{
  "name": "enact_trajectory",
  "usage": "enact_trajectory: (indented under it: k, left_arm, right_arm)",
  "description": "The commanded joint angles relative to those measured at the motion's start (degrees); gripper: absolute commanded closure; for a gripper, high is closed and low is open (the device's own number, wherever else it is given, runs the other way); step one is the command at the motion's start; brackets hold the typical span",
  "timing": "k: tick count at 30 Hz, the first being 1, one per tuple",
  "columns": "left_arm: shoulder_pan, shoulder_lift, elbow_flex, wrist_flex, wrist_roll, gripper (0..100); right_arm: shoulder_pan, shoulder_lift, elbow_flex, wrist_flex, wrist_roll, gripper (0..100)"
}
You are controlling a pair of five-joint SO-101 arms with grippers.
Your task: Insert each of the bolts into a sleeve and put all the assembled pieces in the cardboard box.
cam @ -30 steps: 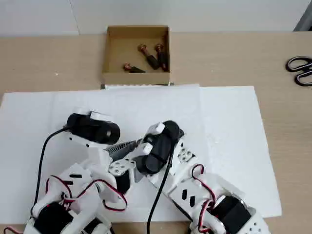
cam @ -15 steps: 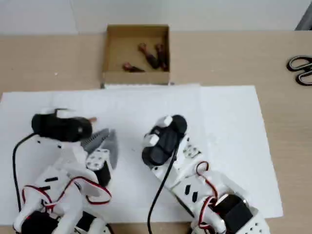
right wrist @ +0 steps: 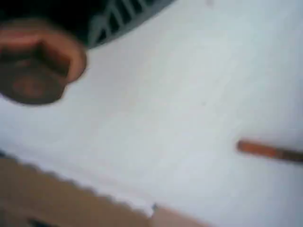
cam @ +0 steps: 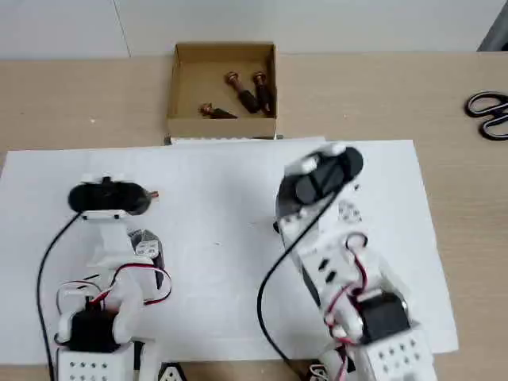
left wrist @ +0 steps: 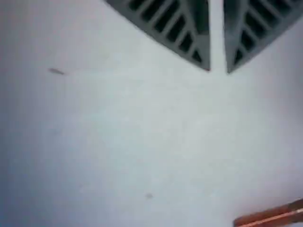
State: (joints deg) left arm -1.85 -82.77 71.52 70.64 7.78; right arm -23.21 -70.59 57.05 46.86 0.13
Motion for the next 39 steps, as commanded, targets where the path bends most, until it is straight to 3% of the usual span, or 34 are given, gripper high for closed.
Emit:
enact_trajectory:
  k: [1,8,17,33,37,39]
  left_arm:
    - [-0.79,-0.26,6.02,-6.77,-5.45,99]
    - [-0.88,-0.35,13.05,-11.69,-6.33,99]
    - [-0.79,-0.35,15.43,-12.84,-6.42,99]
    - [-0.97,-0.35,15.34,-12.57,-6.33,99]
    - [-0.97,-0.35,15.34,-12.57,-6.33,99]
    - [-0.97,-0.35,15.34,-12.57,-6.33,99]
  right_arm:
    - [1.10,8.75,-1.05,-12.18,-0.97,99.6]
    - [1.19,31.87,-9.93,-28.62,-0.97,99.6]
    - [1.89,67.30,-43.16,-37.32,-0.88,99.6]
    - [2.95,124.18,-104.62,-41.45,-0.62,99.5]
    - [2.15,128.48,-112.62,-31.52,-0.88,98.3]
    - [1.63,129.19,-114.90,-25.98,-0.88,92.9]
